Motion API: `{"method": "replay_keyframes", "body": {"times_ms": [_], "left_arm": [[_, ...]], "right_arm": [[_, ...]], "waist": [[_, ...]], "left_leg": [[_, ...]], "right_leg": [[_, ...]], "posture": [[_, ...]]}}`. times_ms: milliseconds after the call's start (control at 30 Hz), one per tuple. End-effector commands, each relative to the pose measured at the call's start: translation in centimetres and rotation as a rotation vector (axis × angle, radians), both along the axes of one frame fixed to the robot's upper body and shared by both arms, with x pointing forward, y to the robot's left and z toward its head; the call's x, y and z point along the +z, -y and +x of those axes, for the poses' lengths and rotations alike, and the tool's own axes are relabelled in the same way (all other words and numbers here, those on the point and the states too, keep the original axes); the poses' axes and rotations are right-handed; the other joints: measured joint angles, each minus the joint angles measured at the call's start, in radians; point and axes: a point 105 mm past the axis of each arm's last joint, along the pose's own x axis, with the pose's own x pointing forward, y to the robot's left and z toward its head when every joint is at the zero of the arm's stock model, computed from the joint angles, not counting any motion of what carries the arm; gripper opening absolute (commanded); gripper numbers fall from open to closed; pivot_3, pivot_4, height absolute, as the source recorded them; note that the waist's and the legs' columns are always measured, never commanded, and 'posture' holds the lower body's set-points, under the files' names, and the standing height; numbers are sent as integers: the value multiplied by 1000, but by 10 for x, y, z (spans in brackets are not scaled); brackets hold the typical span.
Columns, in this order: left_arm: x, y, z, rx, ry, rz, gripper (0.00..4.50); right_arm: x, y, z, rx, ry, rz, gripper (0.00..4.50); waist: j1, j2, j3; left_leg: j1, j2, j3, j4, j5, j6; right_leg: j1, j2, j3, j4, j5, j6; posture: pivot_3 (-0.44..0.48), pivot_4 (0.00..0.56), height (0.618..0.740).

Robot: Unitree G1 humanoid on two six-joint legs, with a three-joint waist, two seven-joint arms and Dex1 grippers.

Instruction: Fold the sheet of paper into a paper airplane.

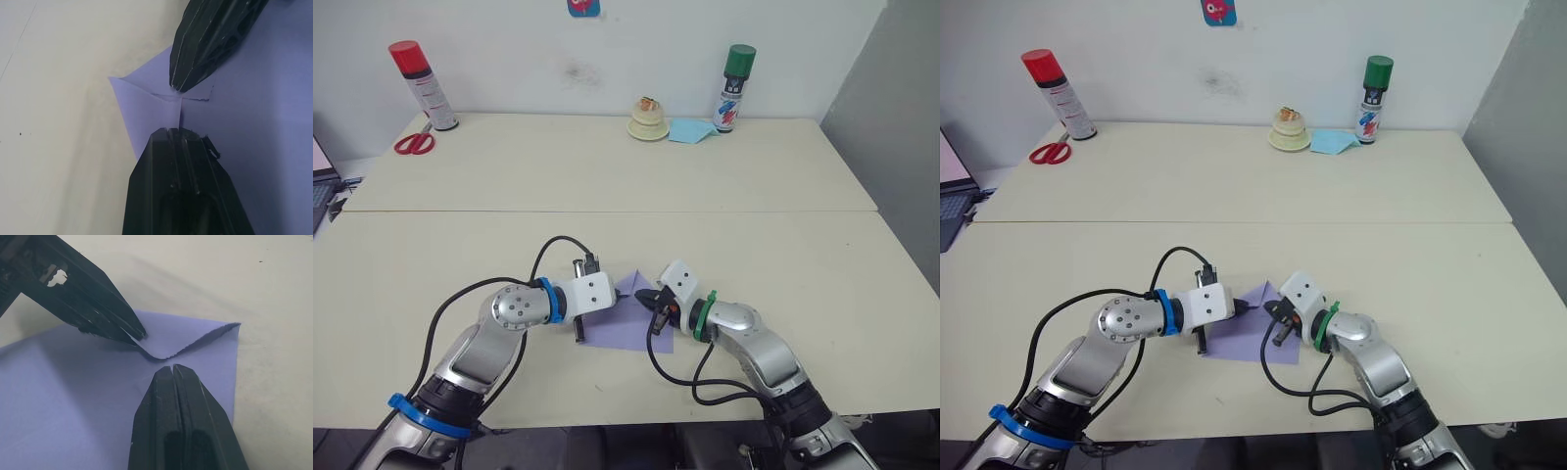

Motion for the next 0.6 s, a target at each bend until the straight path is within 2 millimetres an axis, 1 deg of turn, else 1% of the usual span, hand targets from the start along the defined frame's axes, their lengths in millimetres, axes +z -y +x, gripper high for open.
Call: {"method": "replay_keyframes", "body": {"times_ms": [33, 300, 400, 600], "left_arm": [[3, -4, 2, 15, 9, 22, 10], [8, -8, 8, 70, 26, 12, 10], [8, -7, 5, 54, 19, 12, 10], [3, -4, 1, 40, -2, 25, 10]], "right_arm": [[-9, 5, -1, -19, -34, -24, 0], [-11, 6, -3, -20, -38, -26, 0], [-11, 5, -3, -19, -38, -25, 0], [-11, 4, -2, -15, -36, -23, 0]], "waist": [[0, 0, 0], [-1, 0, 0], [-1, 0, 0], [-1, 0, 0]], "left_leg": [[0, 0, 0, 0, 0, 0], [0, 0, 0, 0, 0, 0], [0, 0, 0, 0, 0, 0], [0, 0, 0, 0, 0, 0]], "right_leg": [[0, 0, 0, 0, 0, 0], [0, 0, 0, 0, 0, 0], [0, 0, 0, 0, 0, 0], [0, 0, 0, 1, 0, 0]], "posture": [[0, 150, 737], [0, 150, 737], [0, 150, 737], [0, 150, 737]]}}
